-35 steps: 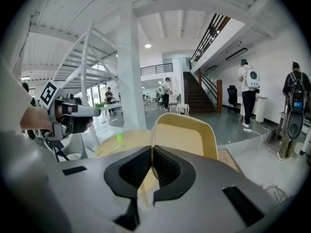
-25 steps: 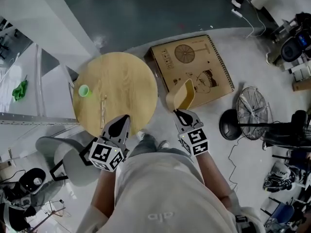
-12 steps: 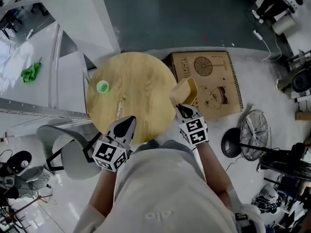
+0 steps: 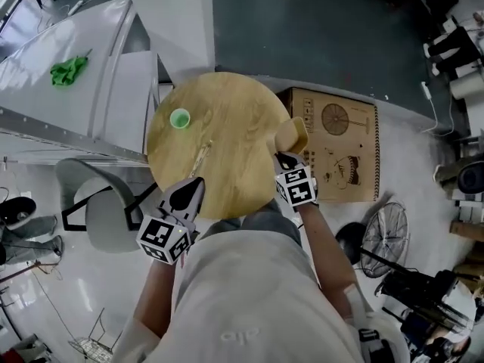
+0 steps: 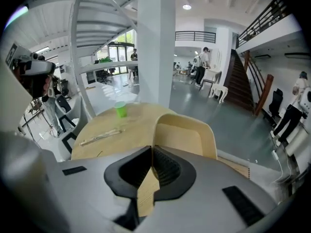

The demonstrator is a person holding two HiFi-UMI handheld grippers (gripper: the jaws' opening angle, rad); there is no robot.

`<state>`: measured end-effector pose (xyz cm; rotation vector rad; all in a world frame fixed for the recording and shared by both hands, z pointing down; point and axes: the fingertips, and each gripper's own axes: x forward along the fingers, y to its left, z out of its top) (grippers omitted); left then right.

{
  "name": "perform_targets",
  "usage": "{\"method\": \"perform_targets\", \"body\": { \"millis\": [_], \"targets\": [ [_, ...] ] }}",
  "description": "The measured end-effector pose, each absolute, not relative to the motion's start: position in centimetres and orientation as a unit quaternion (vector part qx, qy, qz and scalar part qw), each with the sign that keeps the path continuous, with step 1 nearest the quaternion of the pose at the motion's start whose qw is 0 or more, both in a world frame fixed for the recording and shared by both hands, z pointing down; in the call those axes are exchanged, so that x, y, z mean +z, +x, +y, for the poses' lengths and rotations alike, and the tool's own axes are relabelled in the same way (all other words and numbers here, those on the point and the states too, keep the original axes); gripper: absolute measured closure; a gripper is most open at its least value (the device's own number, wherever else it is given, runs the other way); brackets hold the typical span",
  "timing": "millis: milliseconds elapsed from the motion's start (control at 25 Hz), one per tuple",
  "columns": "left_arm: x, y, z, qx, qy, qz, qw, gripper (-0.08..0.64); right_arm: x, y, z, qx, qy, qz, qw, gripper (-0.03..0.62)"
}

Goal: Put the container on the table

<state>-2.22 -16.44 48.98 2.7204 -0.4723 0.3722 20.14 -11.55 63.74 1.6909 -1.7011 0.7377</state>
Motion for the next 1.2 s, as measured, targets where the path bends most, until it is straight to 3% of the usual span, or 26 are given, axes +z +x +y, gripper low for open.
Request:
{"method": "perform_targets", "body": {
  "millis": [1200],
  "targets": [
    [51.0,-1.8,-18.1,0.127,0.861,-0.427,0.245,0.545,74.0,23.0,-24.8,0.274,0.461,-0.731,0.422,0.551]
  ]
}}
